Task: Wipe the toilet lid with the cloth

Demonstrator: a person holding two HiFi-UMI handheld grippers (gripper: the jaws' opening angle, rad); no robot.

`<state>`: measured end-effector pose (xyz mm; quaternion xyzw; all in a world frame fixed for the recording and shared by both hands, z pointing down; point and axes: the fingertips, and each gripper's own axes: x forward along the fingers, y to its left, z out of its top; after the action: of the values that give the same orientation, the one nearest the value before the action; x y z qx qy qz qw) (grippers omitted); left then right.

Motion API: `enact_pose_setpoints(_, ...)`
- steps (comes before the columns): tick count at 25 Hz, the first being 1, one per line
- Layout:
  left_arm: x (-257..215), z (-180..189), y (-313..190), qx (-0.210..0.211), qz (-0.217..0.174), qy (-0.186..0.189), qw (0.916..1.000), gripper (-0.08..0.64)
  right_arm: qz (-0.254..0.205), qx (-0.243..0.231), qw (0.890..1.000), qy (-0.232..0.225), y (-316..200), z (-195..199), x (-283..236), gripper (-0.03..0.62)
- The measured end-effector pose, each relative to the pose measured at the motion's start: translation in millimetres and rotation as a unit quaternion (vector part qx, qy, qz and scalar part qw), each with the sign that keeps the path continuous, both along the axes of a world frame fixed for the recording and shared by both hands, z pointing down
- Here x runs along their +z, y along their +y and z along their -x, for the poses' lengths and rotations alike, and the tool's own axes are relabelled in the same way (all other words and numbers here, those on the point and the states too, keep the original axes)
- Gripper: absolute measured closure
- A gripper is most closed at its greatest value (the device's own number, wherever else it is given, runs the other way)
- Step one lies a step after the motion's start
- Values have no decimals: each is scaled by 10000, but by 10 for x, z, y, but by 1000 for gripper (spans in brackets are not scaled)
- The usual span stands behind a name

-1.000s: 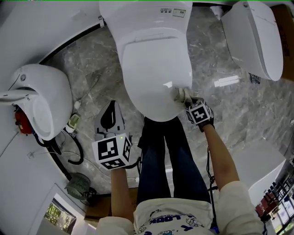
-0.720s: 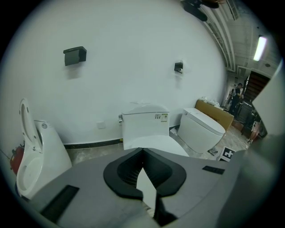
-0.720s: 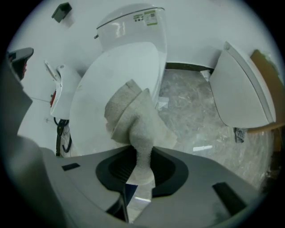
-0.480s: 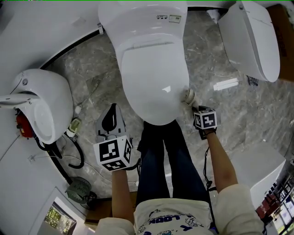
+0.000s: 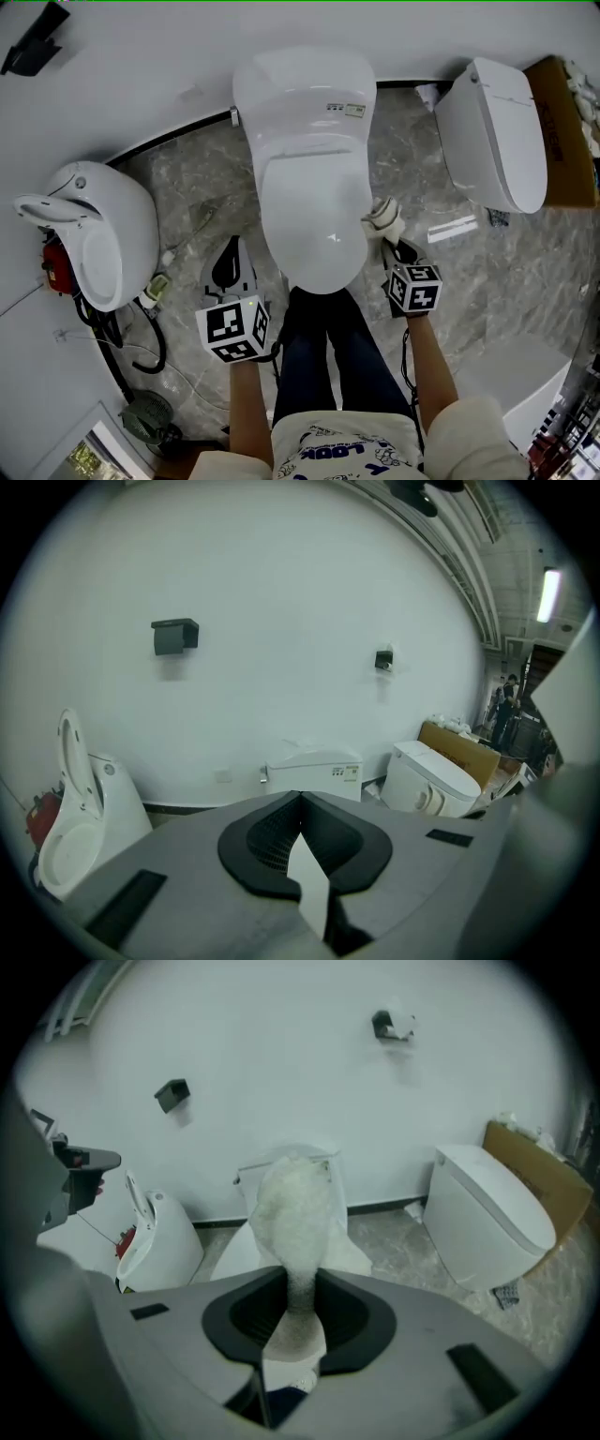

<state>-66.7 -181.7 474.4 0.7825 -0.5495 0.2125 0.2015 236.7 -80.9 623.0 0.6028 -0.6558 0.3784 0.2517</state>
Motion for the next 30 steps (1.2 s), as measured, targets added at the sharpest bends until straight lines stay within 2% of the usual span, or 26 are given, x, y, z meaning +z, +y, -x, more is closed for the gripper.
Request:
enact_pose_setpoints(5, -675, 116, -35, -239, -433, 101, 9987, 557, -1046, -188, 9943, 44, -559, 189, -1087, 514)
enact_pose_setpoints(14, -1947, 466, 5, -674, -1277, 195, 9893, 557, -2464, -316, 9687, 32, -952, 503, -2933, 514)
enact_pose_setpoints(23, -3051, 642, 59, -880, -2118, 355, 9727, 557, -3436, -518, 9375, 207, -972, 762, -4227, 514)
enact_pose_setpoints(30, -3561, 660, 118, -870, -2488, 411, 9638, 557, -3743, -480, 9261, 66, -902, 886, -4712, 514)
